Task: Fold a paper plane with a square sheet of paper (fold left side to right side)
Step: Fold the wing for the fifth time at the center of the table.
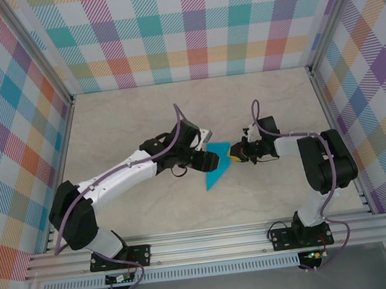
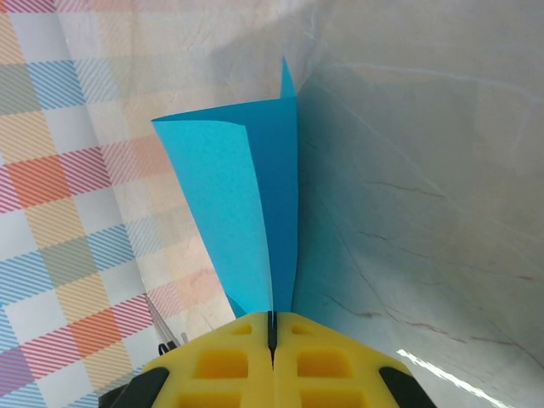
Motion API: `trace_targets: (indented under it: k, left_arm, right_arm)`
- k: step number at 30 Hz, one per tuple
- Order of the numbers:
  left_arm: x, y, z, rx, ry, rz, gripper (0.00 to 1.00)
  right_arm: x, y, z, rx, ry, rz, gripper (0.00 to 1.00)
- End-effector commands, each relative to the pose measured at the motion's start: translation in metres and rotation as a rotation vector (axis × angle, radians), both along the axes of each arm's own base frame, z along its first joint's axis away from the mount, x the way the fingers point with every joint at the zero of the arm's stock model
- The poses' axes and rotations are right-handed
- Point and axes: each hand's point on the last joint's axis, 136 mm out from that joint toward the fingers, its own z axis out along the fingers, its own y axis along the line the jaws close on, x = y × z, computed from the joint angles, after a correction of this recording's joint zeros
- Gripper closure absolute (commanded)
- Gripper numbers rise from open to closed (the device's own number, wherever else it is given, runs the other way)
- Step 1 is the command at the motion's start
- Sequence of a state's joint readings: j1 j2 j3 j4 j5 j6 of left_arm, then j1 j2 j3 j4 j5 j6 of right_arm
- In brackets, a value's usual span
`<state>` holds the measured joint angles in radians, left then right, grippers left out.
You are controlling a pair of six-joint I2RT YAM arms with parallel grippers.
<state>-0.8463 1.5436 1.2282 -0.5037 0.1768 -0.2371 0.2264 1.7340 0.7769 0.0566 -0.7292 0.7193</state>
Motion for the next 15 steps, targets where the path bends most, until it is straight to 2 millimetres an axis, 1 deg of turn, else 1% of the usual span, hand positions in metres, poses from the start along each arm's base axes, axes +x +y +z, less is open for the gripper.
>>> trace_targets:
  k: [1,4,7,12,15]
  left_arm:
    - [-0.014,0.003,-0.016,0.108,-0.025,-0.018,0.34]
    - [-0.02,-0.003,-0.035,0.195,-0.045,-0.027,0.33]
    - [-0.02,-0.01,-0.05,0.26,-0.072,-0.026,0.33]
    - [-0.013,-0.015,-0.07,0.39,-0.121,-0.025,0.32]
    - [-0.007,-0.013,-0.083,0.467,-0.14,-0.021,0.32]
  right_arm:
    - [0.006,0.006,0.003,-0.032,0.021,-0.011,1.0]
    - [0.004,0.011,0.006,-0.044,0.018,-0.002,1.0]
    - [0.003,0.011,0.006,-0.071,0.017,-0.007,1.0]
    - [0.003,0.006,0.005,-0.1,0.022,-0.037,1.0]
    - [0.003,0.007,0.006,-0.101,0.021,-0.036,1.0]
